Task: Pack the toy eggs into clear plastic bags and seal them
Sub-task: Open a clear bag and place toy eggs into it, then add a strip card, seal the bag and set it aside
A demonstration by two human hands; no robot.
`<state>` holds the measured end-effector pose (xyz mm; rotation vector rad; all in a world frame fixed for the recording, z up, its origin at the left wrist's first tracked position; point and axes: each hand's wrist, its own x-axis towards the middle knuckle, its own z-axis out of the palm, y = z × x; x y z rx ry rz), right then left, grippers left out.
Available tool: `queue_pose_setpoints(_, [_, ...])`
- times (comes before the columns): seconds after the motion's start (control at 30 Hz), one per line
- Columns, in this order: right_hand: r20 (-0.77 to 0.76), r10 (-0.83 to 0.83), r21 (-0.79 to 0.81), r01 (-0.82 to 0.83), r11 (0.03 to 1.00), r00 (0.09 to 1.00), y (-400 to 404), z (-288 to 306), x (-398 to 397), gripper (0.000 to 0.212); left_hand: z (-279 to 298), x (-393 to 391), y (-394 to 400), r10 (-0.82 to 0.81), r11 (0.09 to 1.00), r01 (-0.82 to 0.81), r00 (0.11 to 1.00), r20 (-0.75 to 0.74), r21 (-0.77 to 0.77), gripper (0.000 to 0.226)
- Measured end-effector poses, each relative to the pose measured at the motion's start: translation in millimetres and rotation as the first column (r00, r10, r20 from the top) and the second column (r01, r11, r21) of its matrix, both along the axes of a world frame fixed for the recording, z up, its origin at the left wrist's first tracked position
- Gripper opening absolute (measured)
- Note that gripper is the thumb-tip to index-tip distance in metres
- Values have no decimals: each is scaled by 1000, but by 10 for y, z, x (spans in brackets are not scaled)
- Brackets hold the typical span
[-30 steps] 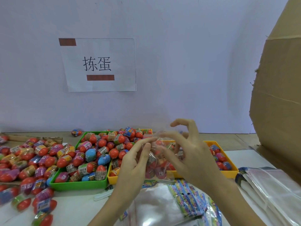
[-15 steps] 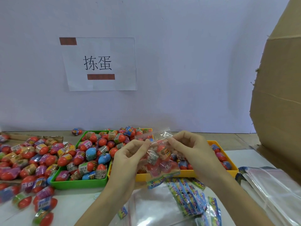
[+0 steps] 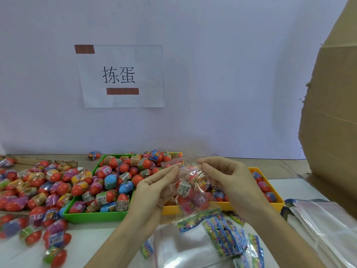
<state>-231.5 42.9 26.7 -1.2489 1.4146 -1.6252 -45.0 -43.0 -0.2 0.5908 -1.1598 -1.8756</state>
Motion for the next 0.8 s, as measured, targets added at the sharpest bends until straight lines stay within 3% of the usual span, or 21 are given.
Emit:
queue_pose_setpoints(0.17, [46,79,85,-83,993,996,-10,-3,19,17,-53,-20,5,97,994,-94,994,53,-55,39])
queue_pose_setpoints(0.23, [-25,88,90,-85,992,996,-3,-7,37,17,-52,-4,7,117,988,-109,991,71,-110,42])
queue_pose_setpoints(0.43, [-169,-81,-87,67,994,982,-23,-19,69,12,17,9,-17,-19,999,20,999,50,-29,38])
queue_pose_setpoints(0.53, [-189,-12,-35,6,999,982,-4,-1,73,8,43,24,20,84,991,-76,994,72,-107,39])
queue_pose_setpoints(0.6, [-227,-78,-62,65,996,971,-8,-15,111,19,53,29,62,175,966,-153,980,91,-207,31])
queue_pose_setpoints(0.63, [-301,-205,-134,171,976,931,-15,-36,131,28,53,26,85,221,945,-188,970,100,-268,25])
queue_pose_setpoints(0.7, [-480,-497,-418,309,854,723,-10,-42,190,30,50,2,128,275,901,-220,956,101,-373,17])
queue_pose_setpoints(0.73, [-531,-578,-546,272,793,619,-7,-44,222,23,51,-16,159,277,893,-220,956,95,-392,15])
queue_pose_setpoints(0.8, [-589,-587,-628,143,765,555,-11,-72,257,11,50,-52,224,248,894,-192,965,90,-405,15])
